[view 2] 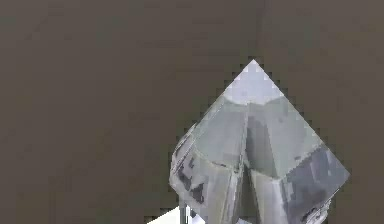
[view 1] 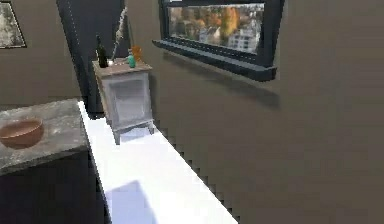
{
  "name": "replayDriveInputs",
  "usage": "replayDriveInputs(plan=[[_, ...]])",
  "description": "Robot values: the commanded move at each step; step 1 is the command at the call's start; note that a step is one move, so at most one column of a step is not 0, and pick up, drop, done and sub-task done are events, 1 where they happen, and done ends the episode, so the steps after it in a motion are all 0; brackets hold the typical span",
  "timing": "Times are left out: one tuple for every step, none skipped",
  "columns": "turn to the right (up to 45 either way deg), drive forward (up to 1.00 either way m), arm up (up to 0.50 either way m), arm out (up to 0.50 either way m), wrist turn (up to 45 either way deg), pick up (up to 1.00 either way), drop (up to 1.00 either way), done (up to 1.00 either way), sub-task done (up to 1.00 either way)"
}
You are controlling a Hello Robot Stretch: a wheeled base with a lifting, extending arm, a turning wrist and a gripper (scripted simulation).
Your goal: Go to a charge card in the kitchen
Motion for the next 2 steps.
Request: replayDriveInputs(plan=[[-6.0, 0.00, 0.00, 0.00, 0.0, 0.00, 0.00, 0.00, 0.00], [0.0, 0.85, 0.00, 0.00, 0.0, 0.00, 0.00, 0.00, 0.00]])
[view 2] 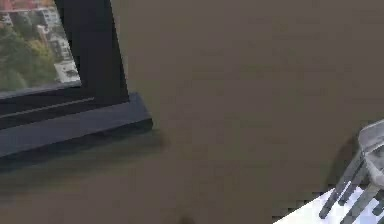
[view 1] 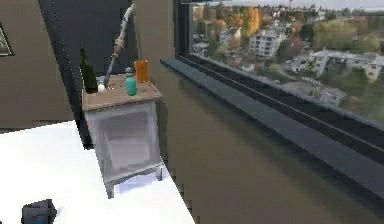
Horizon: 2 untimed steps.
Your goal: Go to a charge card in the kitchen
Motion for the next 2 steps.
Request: replayDriveInputs(plan=[[-21.0, 0.00, 0.00, 0.00, 0.0, 0.00, 0.00, 0.00, 0.00], [0.0, 1.00, 0.00, 0.00, 0.0, 0.00, 0.00, 0.00, 0.00]])
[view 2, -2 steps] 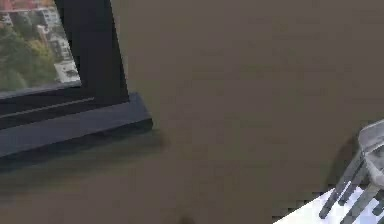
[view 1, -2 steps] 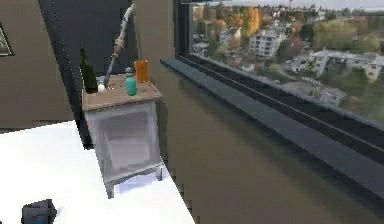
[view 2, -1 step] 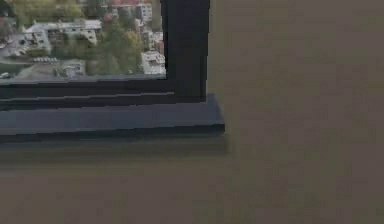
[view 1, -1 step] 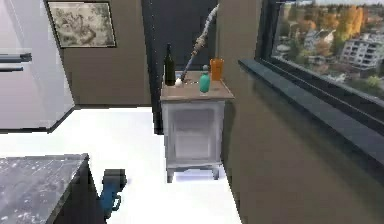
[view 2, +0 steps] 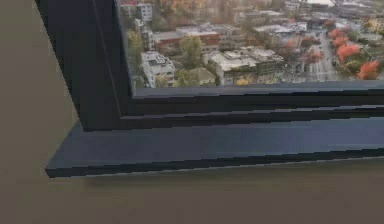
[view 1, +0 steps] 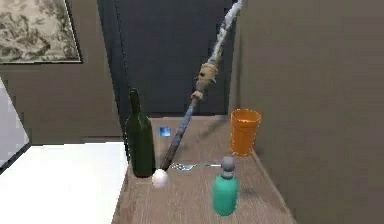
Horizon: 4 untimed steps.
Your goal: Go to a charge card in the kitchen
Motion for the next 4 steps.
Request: replayDriveInputs(plan=[[-6.0, 0.00, 0.00, 0.00, 0.0, 0.00, 0.00, 0.00, 0.00], [0.0, 0.05, 0.00, 0.00, 0.0, 0.00, 0.00, 0.00, 0.00], [0.0, 0.85, 0.00, 0.00, 0.0, 0.00, 0.00, 0.00, 0.00], [0.0, 0.00, 0.00, 0.00, 0.0, 0.00, 0.00, 1.00, 0.00]])
